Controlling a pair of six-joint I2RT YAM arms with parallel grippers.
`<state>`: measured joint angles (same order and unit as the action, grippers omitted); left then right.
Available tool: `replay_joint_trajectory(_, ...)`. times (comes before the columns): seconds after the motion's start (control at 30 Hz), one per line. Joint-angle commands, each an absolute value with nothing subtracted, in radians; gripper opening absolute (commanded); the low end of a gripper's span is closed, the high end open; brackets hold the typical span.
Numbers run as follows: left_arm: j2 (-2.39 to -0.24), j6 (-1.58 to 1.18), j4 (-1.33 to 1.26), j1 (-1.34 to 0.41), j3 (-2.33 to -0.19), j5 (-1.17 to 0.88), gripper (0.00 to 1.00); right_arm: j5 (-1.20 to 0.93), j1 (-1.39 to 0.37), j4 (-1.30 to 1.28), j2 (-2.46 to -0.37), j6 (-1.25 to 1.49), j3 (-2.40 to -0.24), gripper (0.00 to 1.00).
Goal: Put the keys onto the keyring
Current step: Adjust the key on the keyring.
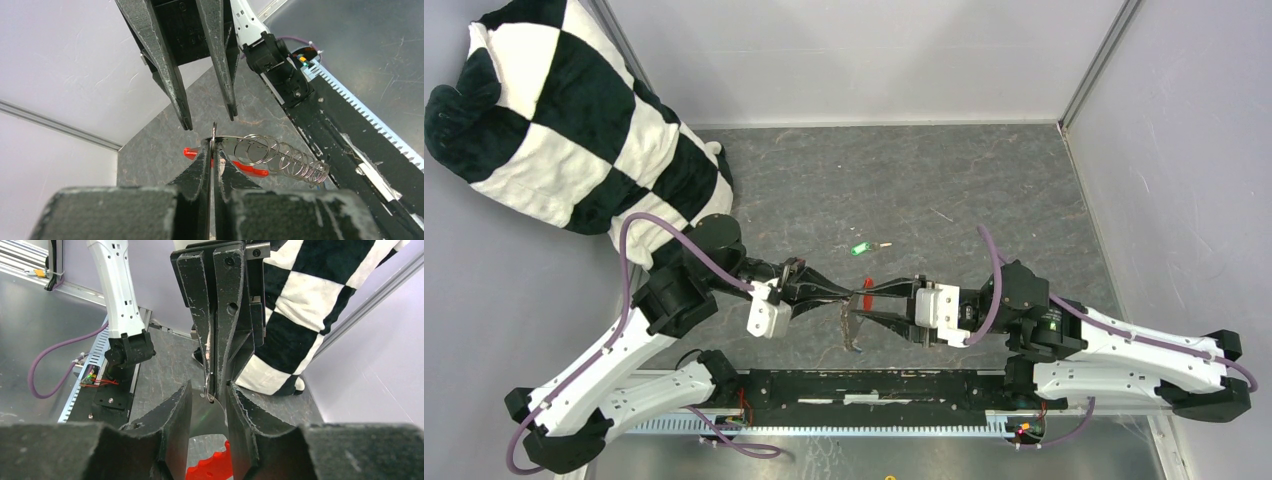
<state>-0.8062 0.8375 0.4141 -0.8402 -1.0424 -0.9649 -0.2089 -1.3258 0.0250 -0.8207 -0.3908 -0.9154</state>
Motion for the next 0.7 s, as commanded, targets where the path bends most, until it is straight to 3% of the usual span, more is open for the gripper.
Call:
replay_joint_trajectory(0.0,-0.803,0.937,0.423,-0.845,-1.094,-0.945,0.02,-0.189,-1.326,0.006,-0.811,-0.407,-0.954,0.36)
replay_joint_trajectory(0.2,-0.806,0.908,0.424,-0.845,-1.108,-0.937,0.02,-0.181,-1.325,0.003,-0.836,-0.419,-0.959,0.33)
replay_joint_trajectory(0.5,-0.802,0.849,0.426,-0.845,-1.093,-0.960,0.02,-0.137,-1.325,0.082,-0.825,-0.392,-0.935,0.03)
replay_joint_trajectory(0.57,-0.804,0.826,0.425,-0.845,-1.089,-0.963,0.02,-0.127,-1.326,0.062,-0.830,-0.384,-0.944,0.01)
replay_joint_trajectory(0.67,-0.805,0.793,0.427,-0.845,-1.083,-0.948,0.14,-0.107,-1.325,0.006,-0.835,-0.372,-0.969,0.01)
